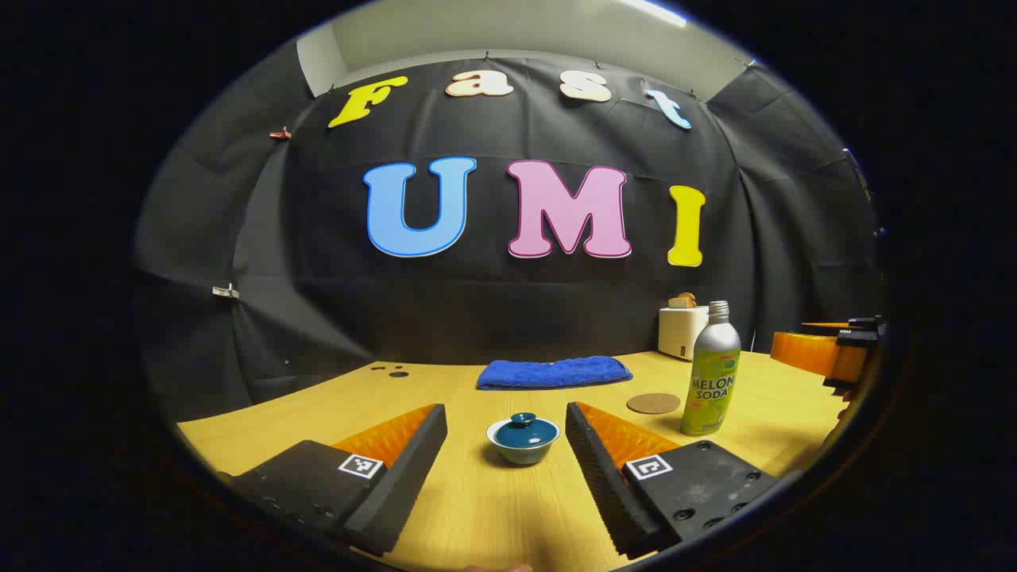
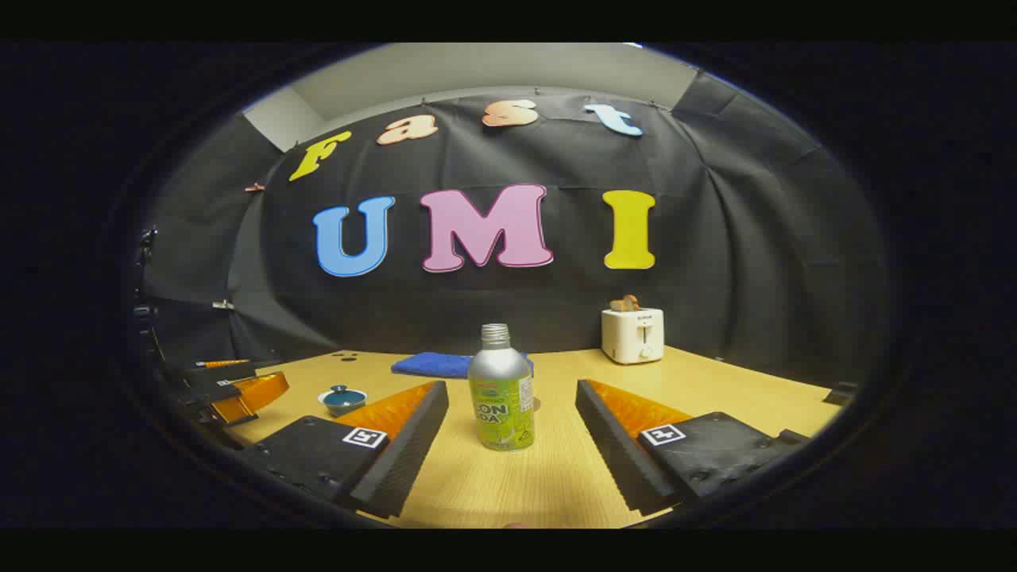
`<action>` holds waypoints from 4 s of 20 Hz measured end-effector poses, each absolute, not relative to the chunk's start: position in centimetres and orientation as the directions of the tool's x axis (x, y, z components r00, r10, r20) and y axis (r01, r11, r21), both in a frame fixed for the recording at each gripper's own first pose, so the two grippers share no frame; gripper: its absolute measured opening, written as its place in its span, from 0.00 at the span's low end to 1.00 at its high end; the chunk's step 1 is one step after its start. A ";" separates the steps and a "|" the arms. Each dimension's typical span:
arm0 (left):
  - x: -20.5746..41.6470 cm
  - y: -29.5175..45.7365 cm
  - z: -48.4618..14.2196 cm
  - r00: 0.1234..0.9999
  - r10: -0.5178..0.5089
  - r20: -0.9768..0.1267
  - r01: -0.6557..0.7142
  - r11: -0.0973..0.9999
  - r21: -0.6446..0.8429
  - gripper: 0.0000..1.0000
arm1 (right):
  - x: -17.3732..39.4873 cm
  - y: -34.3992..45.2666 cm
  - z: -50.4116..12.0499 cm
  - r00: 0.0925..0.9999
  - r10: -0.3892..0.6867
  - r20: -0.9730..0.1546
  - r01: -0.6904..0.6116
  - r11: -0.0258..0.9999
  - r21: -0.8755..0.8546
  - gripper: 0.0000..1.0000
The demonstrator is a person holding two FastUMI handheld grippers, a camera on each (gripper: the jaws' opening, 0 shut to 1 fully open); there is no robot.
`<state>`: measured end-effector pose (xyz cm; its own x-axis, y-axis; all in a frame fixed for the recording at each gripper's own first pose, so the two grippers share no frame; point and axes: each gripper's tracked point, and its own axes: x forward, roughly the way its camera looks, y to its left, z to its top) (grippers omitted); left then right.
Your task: Open the teacup lid with one hand, grasp the water bottle and pour water into the teacup with the other hand; after pouring, place the water bottle on the coaster and then close the teacup lid.
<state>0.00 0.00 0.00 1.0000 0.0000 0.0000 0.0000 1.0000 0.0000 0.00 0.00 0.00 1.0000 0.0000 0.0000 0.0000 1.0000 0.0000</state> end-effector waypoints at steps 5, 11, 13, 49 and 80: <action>0.3 -0.7 -0.5 1.000 -0.009 -0.015 0.009 1.000 0.018 0.95 | 0.7 0.6 0.2 0.999 0.037 0.004 -0.037 0.999 -0.003 0.95; 1.5 -1.3 0.0 0.999 -0.031 0.005 0.031 0.999 0.019 0.95 | 2.6 0.8 -0.3 0.998 0.058 -0.009 -0.058 0.998 -0.001 1.00; 2.6 -1.5 0.0 0.999 -0.052 0.013 0.052 0.998 0.017 0.95 | 3.3 0.6 -0.7 0.998 0.058 -0.010 -0.058 0.998 -0.006 1.00; 13.2 -1.8 -6.3 0.962 -0.010 -0.272 0.046 0.991 0.127 0.35 | 7.4 -1.2 -3.7 0.995 0.042 -0.091 -0.038 0.998 0.045 1.00; 9.2 1.5 -0.2 0.997 0.003 -0.080 -0.001 1.000 0.028 0.24 | 13.8 0.3 -5.7 0.983 0.051 -0.175 -0.051 0.999 0.003 1.00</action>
<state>9.21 1.50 -0.17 0.9968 0.0031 -0.0802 -0.0008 0.9996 0.0282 13.77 0.28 -5.69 0.9833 0.0510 -0.1748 -0.0513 0.9987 0.0031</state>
